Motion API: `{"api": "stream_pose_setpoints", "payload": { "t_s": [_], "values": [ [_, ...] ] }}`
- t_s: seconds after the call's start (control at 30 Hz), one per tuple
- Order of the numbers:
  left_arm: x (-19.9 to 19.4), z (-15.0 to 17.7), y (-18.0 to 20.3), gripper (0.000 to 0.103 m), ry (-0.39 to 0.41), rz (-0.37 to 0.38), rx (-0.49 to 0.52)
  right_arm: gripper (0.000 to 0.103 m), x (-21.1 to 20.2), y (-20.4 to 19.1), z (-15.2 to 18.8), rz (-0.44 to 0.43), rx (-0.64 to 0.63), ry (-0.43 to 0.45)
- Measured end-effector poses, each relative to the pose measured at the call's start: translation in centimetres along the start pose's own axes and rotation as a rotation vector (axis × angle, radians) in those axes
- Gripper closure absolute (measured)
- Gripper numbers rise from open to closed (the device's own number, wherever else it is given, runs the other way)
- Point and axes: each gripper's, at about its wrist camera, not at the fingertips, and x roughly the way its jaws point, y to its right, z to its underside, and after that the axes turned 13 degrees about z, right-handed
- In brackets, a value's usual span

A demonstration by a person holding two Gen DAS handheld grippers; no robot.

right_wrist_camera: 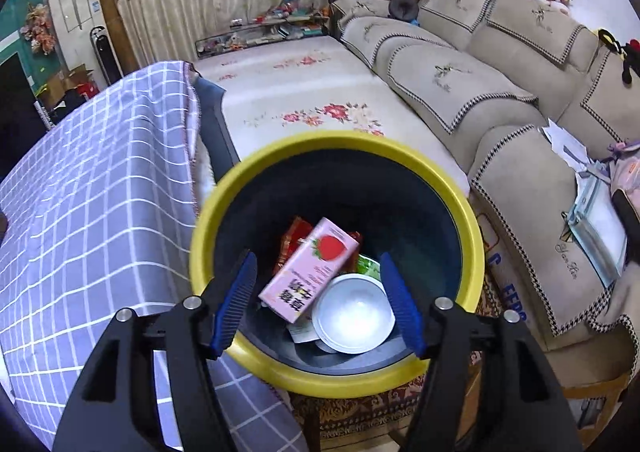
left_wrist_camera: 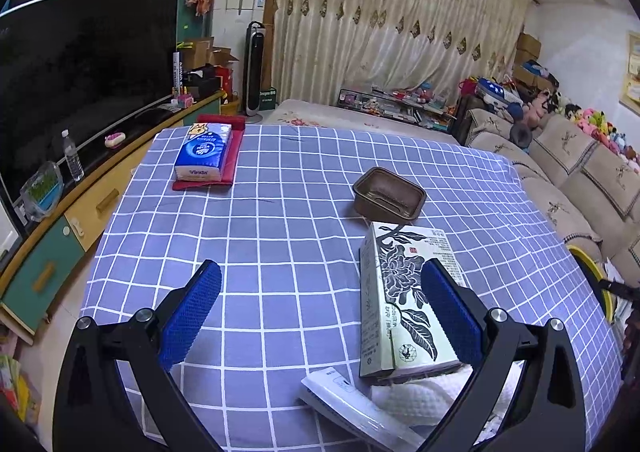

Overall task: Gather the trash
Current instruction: 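Carry the milk carton over the yellow bin and open the right gripper, then grasp the printed paper box with the left gripper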

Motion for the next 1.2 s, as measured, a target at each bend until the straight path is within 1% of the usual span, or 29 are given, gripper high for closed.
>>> {"api": "stream_pose_setpoints", "payload": {
  "t_s": [0.07,0.2,0.33,0.5,0.63,0.9,1.03,1.2],
  "values": [
    [-0.2,-0.3,0.3,0.005,-0.006,-0.010,0.004,0.042,-0.5,-0.1,-0.3,-0.019,-0.006,0.007],
    [-0.6,-1.1,1.6,0.005,-0.020,0.017,-0.001,0.042,-1.2,0.2,-0.2,-0.012,-0.018,0.041],
    [-0.4,-2.3,3.9,0.005,-0.041,0.035,0.014,0.041,-1.4,0.8,0.0,-0.045,0.000,0.049],
    [1.5,-2.7,7.5,0.005,-0.090,0.021,0.072,0.040,-1.7,1.2,0.2,-0.079,0.010,0.060],
    [3.8,-2.6,9.5,0.005,-0.154,0.004,0.104,0.039,-1.8,1.6,0.4,-0.102,0.017,0.071],
    [8.3,-2.3,9.0,0.005,-0.291,-0.052,0.081,0.037,-1.1,2.1,0.8,-0.145,0.036,0.060],
    [9.2,-1.9,8.3,0.005,-0.326,-0.075,0.068,0.037,-0.7,2.4,1.0,-0.155,0.047,0.049],
    [10.1,-1.7,7.4,0.005,-0.363,-0.075,0.033,0.036,-0.2,2.3,1.1,-0.160,0.047,0.037]
  ]
}}
